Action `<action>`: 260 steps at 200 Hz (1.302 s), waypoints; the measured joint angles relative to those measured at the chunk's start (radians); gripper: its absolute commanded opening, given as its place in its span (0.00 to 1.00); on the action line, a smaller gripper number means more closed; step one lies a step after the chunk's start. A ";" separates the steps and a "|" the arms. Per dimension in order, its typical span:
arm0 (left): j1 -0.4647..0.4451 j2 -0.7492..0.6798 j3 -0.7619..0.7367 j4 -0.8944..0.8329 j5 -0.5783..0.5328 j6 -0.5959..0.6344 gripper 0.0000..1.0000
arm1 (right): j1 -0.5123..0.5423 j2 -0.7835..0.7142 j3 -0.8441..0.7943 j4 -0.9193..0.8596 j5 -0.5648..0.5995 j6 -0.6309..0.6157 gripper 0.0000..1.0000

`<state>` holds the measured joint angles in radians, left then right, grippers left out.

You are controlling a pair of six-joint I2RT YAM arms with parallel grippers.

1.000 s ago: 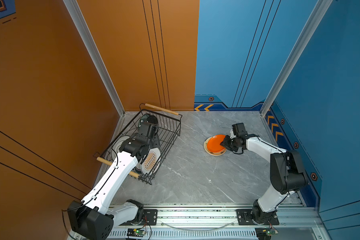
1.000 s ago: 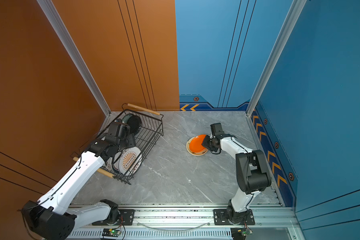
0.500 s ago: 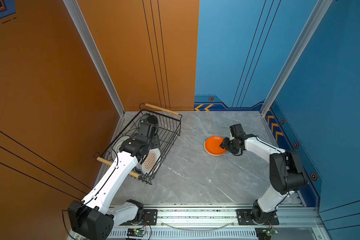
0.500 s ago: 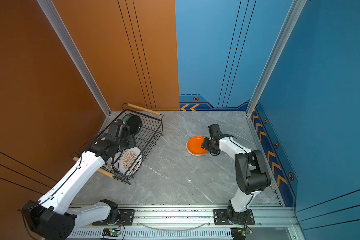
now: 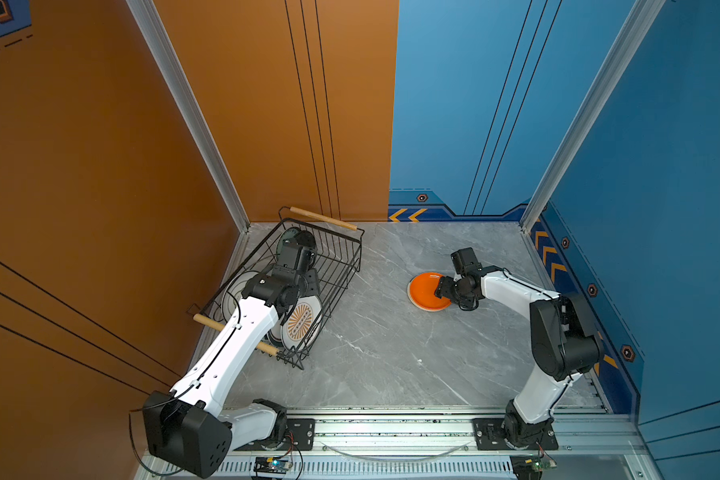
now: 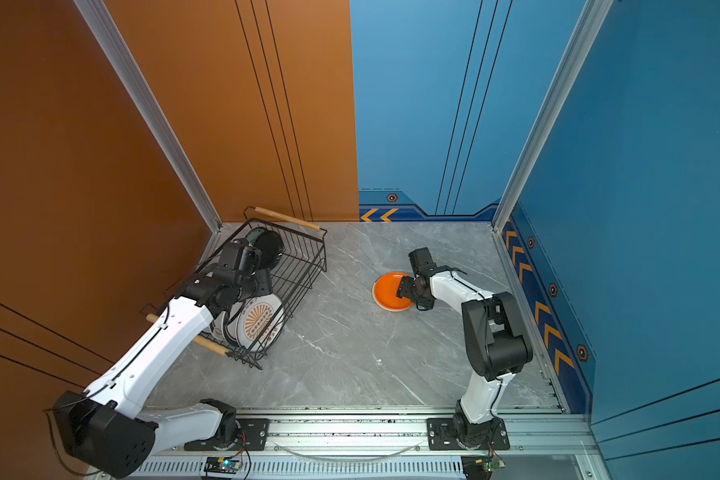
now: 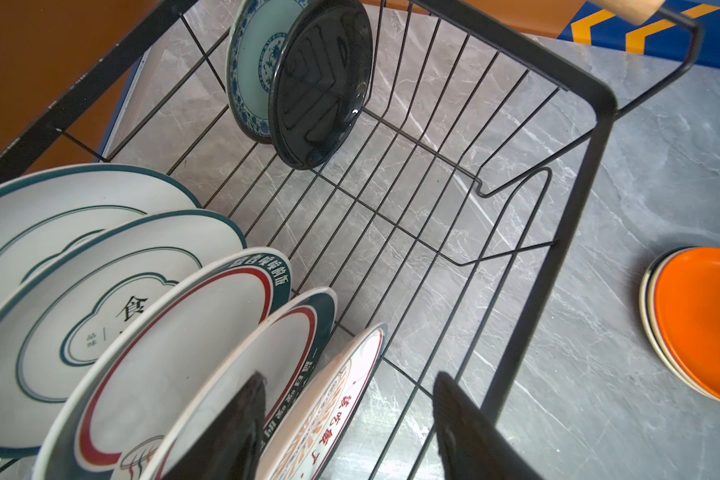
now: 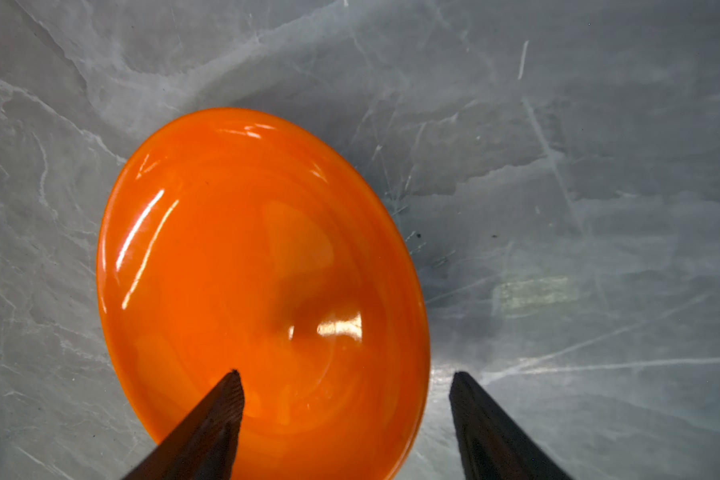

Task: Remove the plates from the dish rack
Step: 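Release the orange plate with the right gripper while the left reaches into the rack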

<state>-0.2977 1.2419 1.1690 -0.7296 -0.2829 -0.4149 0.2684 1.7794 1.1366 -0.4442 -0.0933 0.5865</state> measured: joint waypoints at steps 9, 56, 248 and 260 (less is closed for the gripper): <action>0.007 0.010 0.005 0.001 0.000 0.007 0.66 | 0.005 0.012 0.009 -0.002 0.002 -0.005 0.85; 0.045 0.109 0.063 0.024 0.019 0.066 0.66 | 0.020 0.040 0.030 -0.013 0.008 -0.018 0.90; 0.241 0.681 0.571 0.077 0.098 0.368 0.76 | -0.054 -0.071 0.033 -0.020 -0.028 -0.067 1.00; 0.245 0.713 0.589 0.077 0.104 0.390 0.76 | -0.060 -0.088 0.030 -0.019 -0.038 -0.071 1.00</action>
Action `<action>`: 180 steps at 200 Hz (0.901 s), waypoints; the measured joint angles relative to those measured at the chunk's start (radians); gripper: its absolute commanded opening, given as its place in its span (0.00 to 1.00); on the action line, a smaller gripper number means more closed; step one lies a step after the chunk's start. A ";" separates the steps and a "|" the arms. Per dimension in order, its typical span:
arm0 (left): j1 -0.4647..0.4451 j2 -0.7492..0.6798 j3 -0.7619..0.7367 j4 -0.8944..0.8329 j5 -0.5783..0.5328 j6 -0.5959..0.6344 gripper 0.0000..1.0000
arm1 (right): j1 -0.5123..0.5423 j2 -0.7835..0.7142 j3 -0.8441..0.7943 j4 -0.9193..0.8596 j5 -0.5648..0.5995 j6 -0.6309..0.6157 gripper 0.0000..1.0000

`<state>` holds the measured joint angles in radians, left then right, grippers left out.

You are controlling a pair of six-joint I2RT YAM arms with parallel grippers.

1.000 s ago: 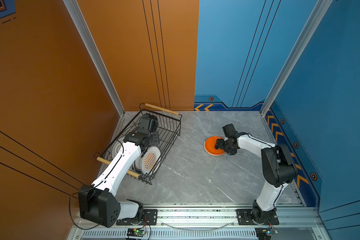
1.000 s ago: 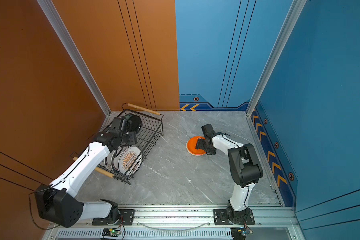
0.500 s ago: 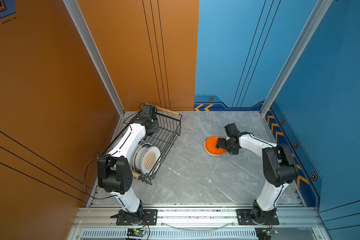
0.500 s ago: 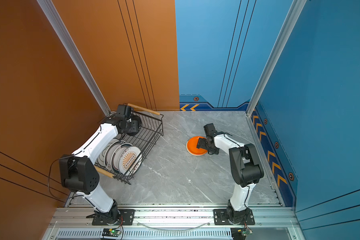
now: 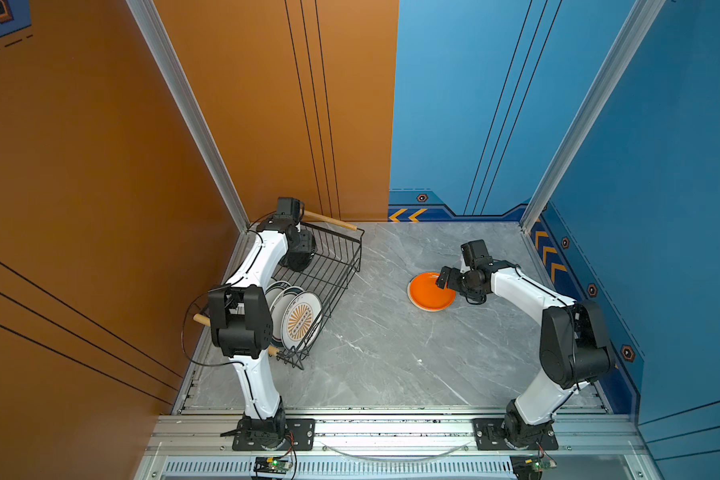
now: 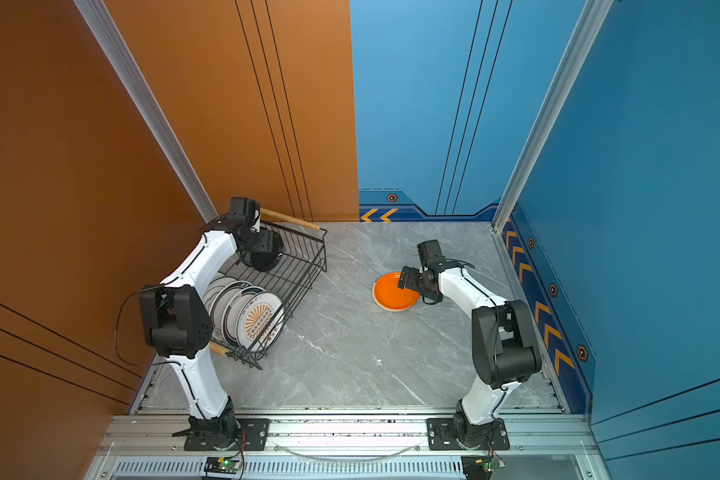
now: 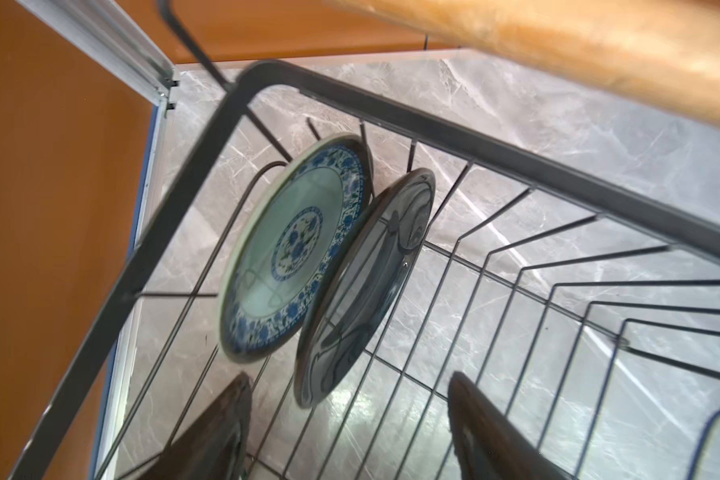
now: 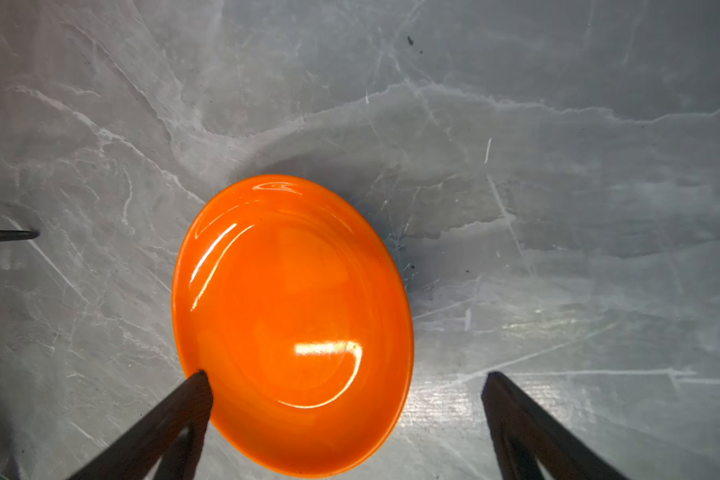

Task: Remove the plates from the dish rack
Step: 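Release the orange plate with the right gripper while the left reaches into the rack, then grasp the dark grey plate's rim in the rack with the left gripper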

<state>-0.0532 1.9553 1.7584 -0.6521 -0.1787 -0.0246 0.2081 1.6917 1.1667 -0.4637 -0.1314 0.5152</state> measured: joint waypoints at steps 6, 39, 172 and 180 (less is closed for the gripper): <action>0.001 0.015 0.008 0.001 0.002 0.008 0.76 | -0.003 -0.008 -0.003 0.000 -0.003 -0.003 1.00; 0.007 0.082 0.037 0.001 0.021 0.041 0.78 | -0.020 -0.054 -0.025 0.000 -0.023 -0.014 1.00; 0.044 0.170 0.090 -0.001 0.035 0.088 0.52 | -0.025 -0.062 -0.037 0.000 -0.053 -0.026 1.00; 0.046 0.170 0.090 -0.001 0.039 0.096 0.48 | -0.025 -0.062 -0.037 0.000 -0.053 -0.029 1.00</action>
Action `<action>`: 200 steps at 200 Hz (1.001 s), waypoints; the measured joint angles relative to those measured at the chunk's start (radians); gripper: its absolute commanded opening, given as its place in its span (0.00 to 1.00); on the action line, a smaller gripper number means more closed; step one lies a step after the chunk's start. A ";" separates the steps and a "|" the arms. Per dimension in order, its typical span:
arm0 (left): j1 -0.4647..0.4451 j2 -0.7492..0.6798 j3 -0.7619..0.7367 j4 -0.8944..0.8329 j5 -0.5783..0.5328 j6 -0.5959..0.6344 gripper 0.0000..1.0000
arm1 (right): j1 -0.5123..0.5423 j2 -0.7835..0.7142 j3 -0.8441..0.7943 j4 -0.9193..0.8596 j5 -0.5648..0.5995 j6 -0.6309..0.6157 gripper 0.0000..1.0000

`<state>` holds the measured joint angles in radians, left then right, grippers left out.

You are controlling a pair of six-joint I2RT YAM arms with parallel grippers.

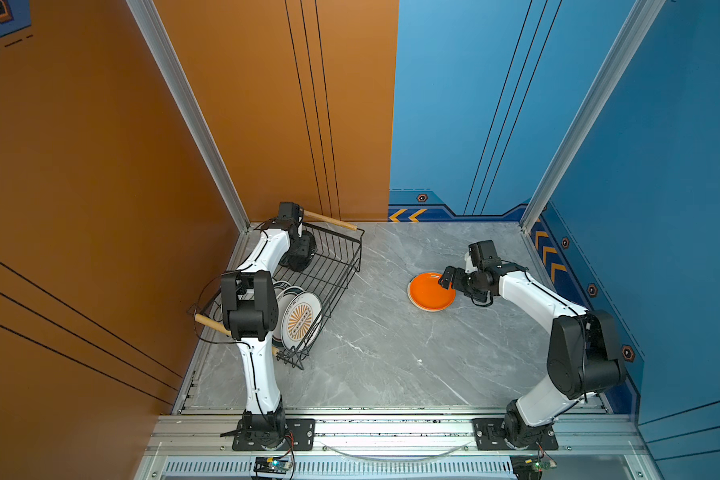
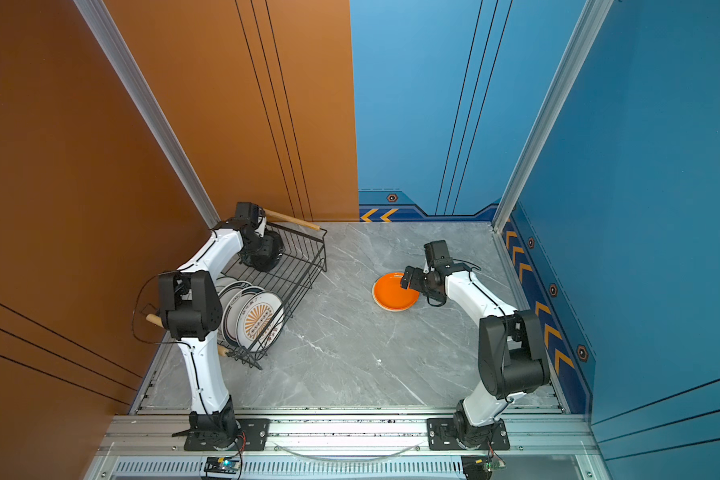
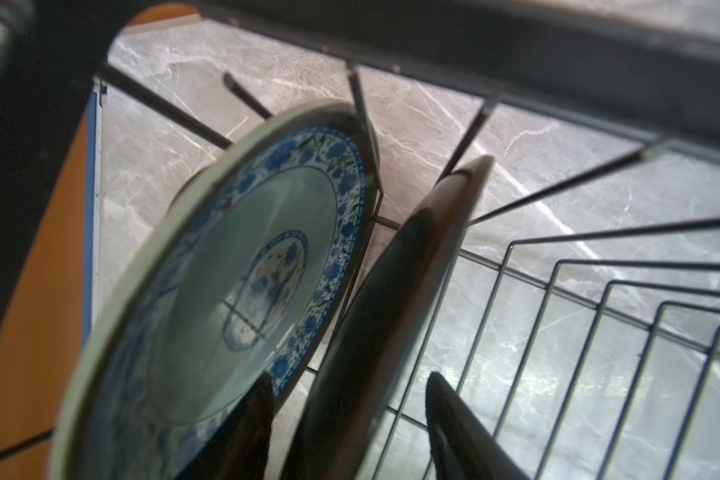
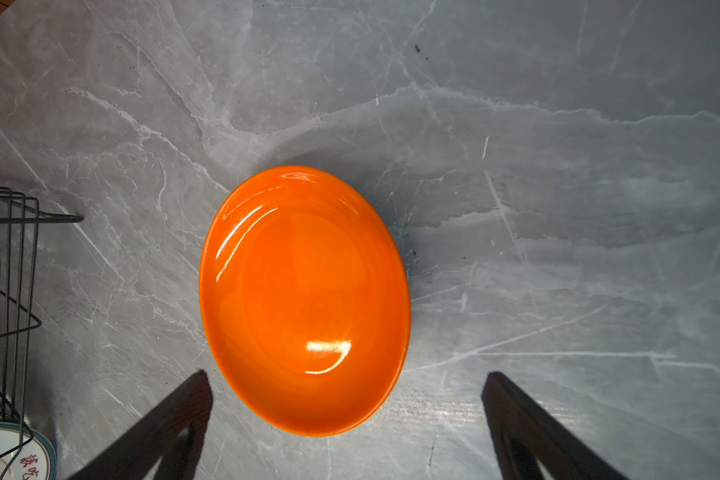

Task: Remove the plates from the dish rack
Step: 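Grasp the dark grey plate's rim in the rack with the left gripper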

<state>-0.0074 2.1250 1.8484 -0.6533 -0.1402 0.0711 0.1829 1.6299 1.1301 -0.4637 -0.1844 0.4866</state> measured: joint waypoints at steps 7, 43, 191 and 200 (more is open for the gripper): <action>0.000 0.000 0.003 -0.001 0.004 0.004 0.45 | 0.000 0.000 0.000 0.000 0.000 -0.001 1.00; 0.001 0.003 0.011 0.000 0.014 0.014 0.32 | 0.000 0.000 0.000 0.000 -0.003 -0.001 1.00; -0.006 -0.016 -0.034 0.029 -0.009 0.071 0.05 | -0.008 -0.016 -0.035 0.001 -0.025 -0.019 1.00; -0.006 -0.027 -0.047 0.033 -0.013 0.066 0.04 | -0.008 -0.019 -0.037 0.001 -0.026 -0.019 1.00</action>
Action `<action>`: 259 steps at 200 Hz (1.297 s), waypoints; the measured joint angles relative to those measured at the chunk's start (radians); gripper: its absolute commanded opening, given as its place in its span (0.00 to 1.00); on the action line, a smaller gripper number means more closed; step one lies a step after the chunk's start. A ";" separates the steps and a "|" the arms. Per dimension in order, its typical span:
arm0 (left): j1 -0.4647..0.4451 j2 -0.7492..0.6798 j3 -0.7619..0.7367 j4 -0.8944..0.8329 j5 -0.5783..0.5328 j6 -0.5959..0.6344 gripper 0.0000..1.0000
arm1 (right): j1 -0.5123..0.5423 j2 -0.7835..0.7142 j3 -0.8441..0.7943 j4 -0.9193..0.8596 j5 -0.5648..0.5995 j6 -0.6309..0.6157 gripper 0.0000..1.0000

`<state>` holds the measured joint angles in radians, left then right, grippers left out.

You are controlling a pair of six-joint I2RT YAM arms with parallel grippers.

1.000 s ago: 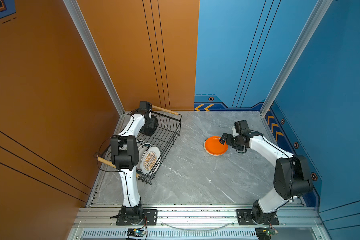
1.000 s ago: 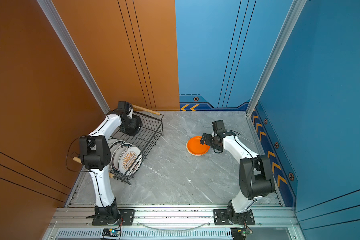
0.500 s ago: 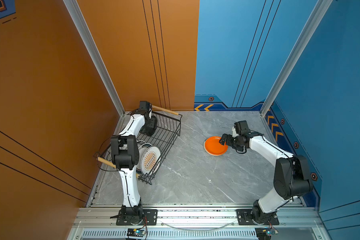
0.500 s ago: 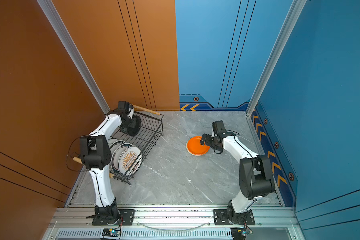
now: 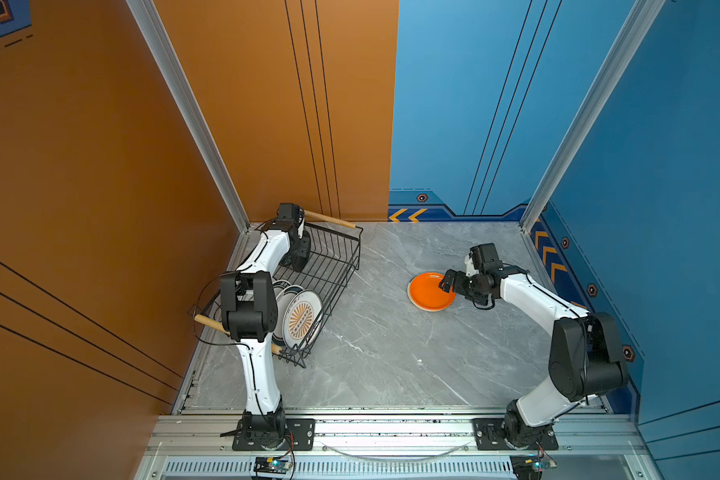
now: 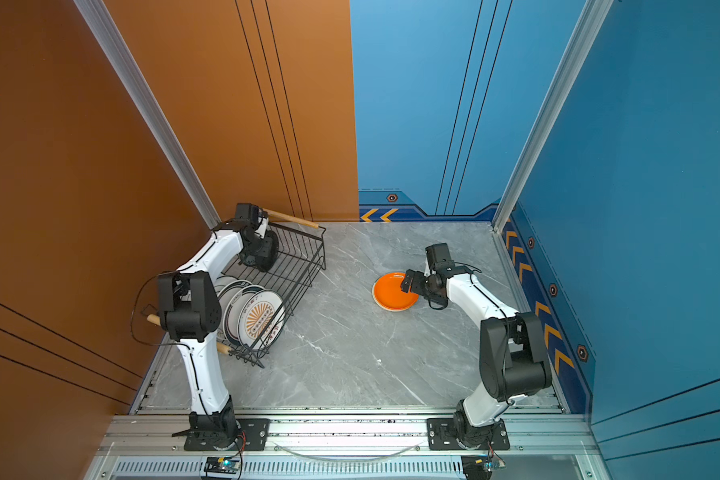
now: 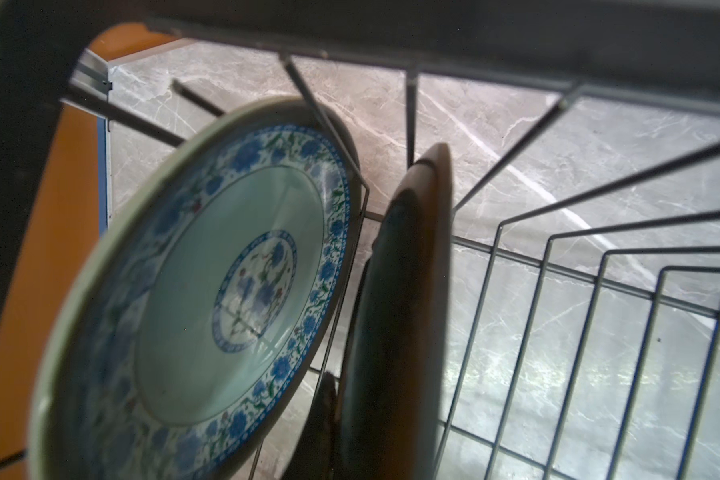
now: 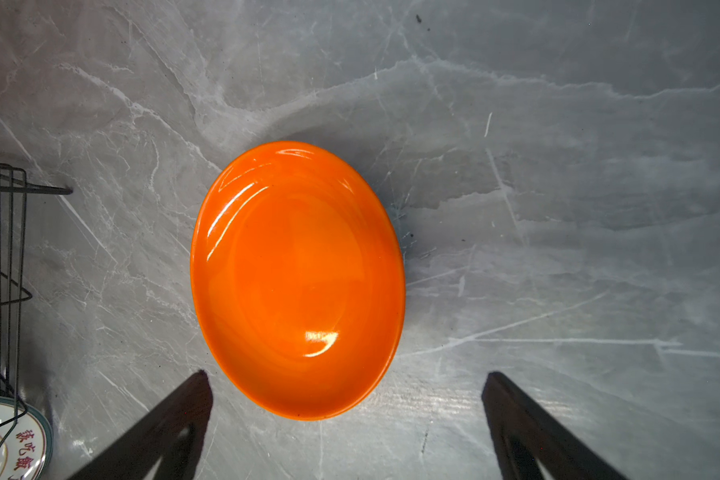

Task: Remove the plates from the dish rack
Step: 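Grasp the dark grey plate's rim in the rack with the left gripper, then lift the dark grey plate out of the rack toward the right gripper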

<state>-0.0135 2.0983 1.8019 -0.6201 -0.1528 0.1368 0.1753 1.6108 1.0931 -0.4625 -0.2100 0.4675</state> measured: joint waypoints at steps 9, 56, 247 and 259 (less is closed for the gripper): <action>0.000 -0.012 -0.014 0.003 -0.003 -0.007 0.02 | 0.000 -0.005 -0.004 0.000 0.000 0.000 1.00; -0.001 -0.121 -0.122 0.006 -0.011 -0.039 0.00 | -0.006 -0.037 -0.017 0.000 -0.007 0.000 1.00; -0.402 -0.666 -0.280 -0.084 0.239 -0.610 0.00 | 0.190 -0.411 -0.114 0.145 -0.154 0.103 1.00; -0.455 -0.702 -0.350 -0.031 0.279 -0.665 0.00 | 0.214 -0.439 -0.146 0.191 -0.181 0.140 1.00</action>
<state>-0.4683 1.3968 1.4517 -0.6506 0.1261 -0.5285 0.3889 1.1717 0.9466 -0.2714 -0.3908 0.6079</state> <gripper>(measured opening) 0.134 0.999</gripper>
